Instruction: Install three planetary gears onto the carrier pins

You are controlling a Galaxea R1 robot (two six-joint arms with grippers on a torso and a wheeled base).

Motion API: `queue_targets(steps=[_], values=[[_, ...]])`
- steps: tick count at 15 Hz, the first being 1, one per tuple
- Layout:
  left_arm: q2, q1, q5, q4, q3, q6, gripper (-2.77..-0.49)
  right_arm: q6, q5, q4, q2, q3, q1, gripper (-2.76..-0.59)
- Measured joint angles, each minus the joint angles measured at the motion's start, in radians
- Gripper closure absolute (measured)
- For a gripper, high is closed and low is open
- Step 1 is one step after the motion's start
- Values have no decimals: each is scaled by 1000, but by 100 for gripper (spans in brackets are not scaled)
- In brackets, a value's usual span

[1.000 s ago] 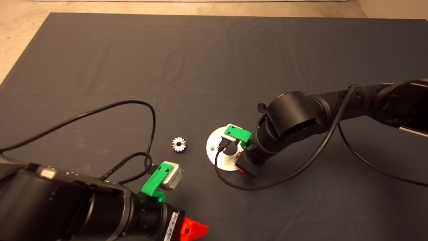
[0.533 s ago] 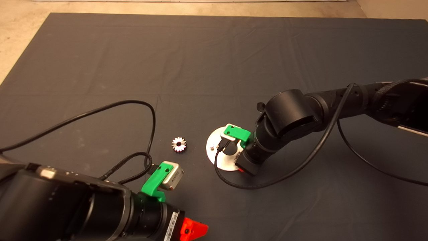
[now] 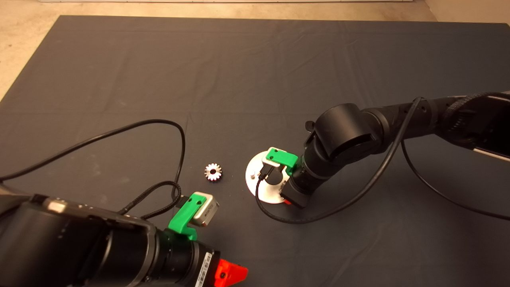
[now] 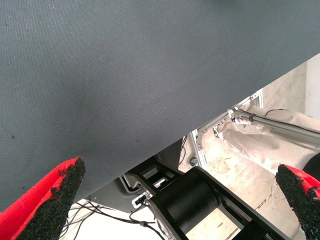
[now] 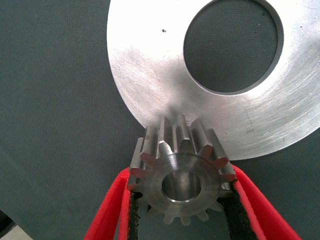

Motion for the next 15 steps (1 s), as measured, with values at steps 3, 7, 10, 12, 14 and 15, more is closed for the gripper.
queue_targets(steps=[3,7,10,12,14,15], values=[[0,0,0,4,0,0,-276,-3,-3,0,2,-2,0,-95],[-2,0,0,7,0,0,-276,-4,-10,1,12,-10,3,-95],[-2,0,0,8,0,0,-276,-7,-15,1,16,-13,3,-95],[-2,0,0,8,0,0,-276,-7,-17,1,18,-15,3,-95],[-2,0,0,8,0,0,-276,-7,-17,1,18,-15,3,-95],[-2,0,0,8,0,0,-276,-7,-16,0,19,-15,3,-95]])
